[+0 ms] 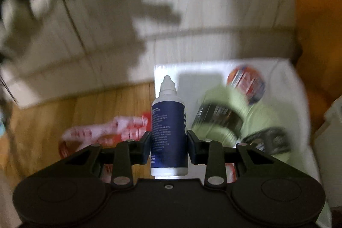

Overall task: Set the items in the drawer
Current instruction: 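Lift the blue bottle with the right tool while the left tool approaches the drawer handle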

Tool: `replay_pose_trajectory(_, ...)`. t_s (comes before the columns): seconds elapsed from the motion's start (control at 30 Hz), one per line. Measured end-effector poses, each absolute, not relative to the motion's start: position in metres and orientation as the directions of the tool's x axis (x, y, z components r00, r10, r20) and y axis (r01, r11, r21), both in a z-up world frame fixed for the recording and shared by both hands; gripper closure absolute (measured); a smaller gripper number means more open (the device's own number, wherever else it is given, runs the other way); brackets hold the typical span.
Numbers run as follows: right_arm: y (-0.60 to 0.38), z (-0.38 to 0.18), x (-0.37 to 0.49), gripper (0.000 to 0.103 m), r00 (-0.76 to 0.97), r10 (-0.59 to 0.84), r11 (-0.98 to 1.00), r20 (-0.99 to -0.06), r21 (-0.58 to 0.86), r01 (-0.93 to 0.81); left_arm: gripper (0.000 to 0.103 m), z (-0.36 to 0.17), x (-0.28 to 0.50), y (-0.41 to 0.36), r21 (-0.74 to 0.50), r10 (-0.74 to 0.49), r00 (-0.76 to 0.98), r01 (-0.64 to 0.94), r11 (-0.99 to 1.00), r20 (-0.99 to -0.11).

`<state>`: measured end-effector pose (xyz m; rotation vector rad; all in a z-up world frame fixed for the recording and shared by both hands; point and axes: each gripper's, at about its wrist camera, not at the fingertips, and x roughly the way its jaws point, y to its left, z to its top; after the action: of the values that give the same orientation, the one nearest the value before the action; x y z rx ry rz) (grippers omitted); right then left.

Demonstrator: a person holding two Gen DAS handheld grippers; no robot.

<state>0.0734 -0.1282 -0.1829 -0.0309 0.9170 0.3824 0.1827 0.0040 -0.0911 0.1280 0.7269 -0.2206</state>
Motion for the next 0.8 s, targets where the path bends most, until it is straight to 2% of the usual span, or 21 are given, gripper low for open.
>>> replay_pose_trajectory(0.17,-0.151,-0.134,0.071,0.064,0.654,0.305,0.946,-0.692,0.140,-0.293,0.050,-0.086,0.177,0.008,0.035,-0.202,0.745,0.289,0.957,-0.636)
replay_pose_trajectory(0.3,-0.166,-0.103,0.068,0.064,0.704,0.310,0.949,-0.640,0.160,-0.272,0.050,-0.083,0.172,0.000,0.107,-0.221,0.773,0.348,0.931,-0.594)
replay_pose_trajectory(0.4,-0.174,-0.086,0.063,0.064,0.729,0.316,0.948,-0.608,0.178,-0.263,0.050,-0.078,0.175,-0.006,0.143,-0.224,0.758,0.385,0.912,-0.612)
replay_pose_trajectory(0.5,-0.179,-0.078,0.063,0.064,0.745,0.313,0.950,-0.589,0.184,-0.253,0.050,-0.079,0.179,-0.009,0.122,-0.250,0.751,0.401,0.908,-0.611)
replay_pose_trajectory(0.8,-0.188,-0.059,0.055,0.063,0.766,0.328,0.944,-0.553,0.211,-0.252,0.054,-0.087,0.176,-0.021,0.259,-0.217,0.769,0.445,0.858,-0.601)
